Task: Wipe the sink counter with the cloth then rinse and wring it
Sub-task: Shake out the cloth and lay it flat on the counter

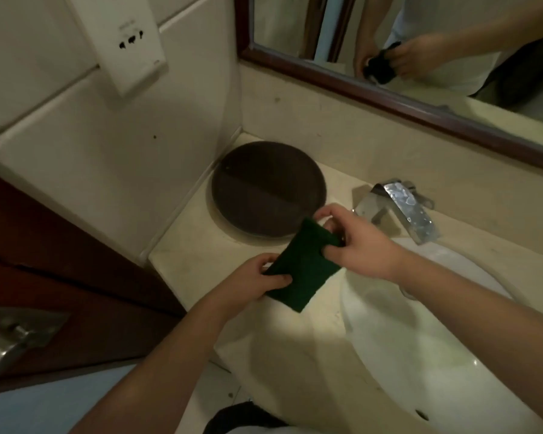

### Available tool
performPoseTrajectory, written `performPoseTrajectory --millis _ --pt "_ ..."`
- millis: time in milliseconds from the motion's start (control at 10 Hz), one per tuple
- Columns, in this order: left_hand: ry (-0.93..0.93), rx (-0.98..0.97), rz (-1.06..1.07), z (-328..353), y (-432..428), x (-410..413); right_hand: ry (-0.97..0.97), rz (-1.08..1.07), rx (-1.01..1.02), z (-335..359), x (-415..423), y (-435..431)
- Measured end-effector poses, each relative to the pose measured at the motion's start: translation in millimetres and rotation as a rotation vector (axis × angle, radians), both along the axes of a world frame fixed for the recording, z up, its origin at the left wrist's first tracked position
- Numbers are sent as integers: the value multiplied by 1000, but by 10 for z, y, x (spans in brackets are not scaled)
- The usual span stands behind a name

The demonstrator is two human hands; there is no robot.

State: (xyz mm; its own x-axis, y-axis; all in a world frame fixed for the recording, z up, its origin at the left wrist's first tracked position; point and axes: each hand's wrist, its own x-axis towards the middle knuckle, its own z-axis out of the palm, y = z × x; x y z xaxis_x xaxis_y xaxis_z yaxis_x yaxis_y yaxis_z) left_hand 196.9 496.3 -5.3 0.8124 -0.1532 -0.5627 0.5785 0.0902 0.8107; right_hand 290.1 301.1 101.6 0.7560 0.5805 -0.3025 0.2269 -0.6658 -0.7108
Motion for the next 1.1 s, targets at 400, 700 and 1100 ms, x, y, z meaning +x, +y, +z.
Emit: performPoseTrajectory --millis 400,700,1100 --pt "-147 459 207 178 103 1198 -31 -224 -106 -377 1384 655" --pt "-148 1176 23 27 -96 1136 -368 31 -430 -886 1300 596" --pt "-278 1246 -402 -1 -371 818 -215 -15 -206 -552 610 54"
